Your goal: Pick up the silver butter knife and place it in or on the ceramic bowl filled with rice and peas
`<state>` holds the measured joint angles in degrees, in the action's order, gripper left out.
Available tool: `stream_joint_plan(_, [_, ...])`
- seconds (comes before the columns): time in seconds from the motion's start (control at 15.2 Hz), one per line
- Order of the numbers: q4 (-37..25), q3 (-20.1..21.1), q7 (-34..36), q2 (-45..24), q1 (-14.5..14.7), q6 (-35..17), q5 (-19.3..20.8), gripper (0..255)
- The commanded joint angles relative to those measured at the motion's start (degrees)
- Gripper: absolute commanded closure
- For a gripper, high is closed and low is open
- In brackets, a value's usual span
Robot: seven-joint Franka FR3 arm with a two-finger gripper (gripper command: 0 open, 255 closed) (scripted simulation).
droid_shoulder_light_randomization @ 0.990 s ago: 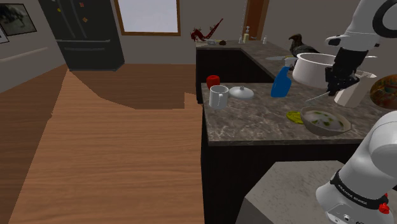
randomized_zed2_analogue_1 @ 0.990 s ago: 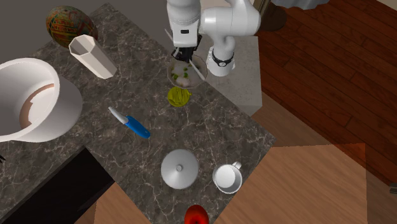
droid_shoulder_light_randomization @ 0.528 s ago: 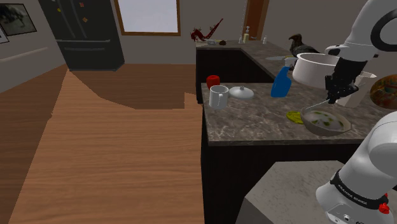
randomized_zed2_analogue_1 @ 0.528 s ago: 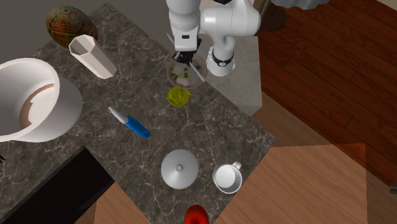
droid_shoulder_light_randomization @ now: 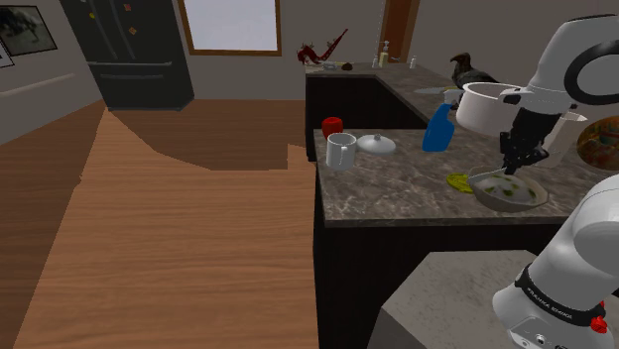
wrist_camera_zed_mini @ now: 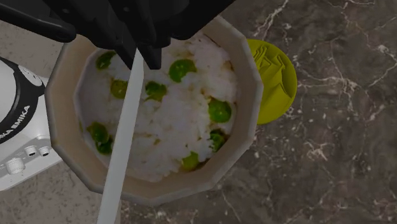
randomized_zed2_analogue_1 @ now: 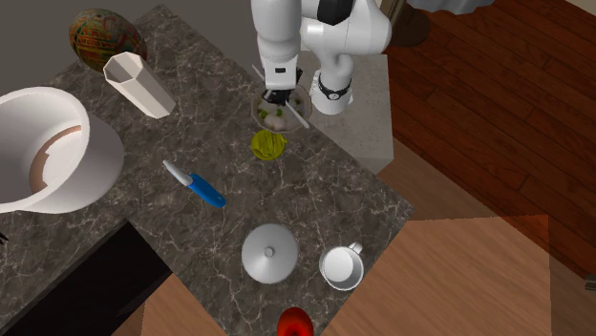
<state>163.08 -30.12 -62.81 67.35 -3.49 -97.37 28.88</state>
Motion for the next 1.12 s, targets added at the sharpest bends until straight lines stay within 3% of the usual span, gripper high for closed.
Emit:
stream_joint_plan(0.0, [0.4, -0.2, 0.0, 0.0, -0.1, -0.3, 0.2, 255])
stream_joint_plan(0.33, [0.4, -0.2, 0.0, 0.0, -0.1, -0.3, 0.2, 255])
stream_joint_plan(0.4, [0.4, -0.2, 0.0, 0.0, -0.1, -0.3, 0.2, 0])
stream_joint_plan(0.73, [0.4, -0.2, 0.0, 0.0, -0.1, -0.3, 0.2, 0])
stream_joint_plan(1.06, [-6.6, 3.6, -0.2, -0.5, 1.7, 6.0, -3.6, 0])
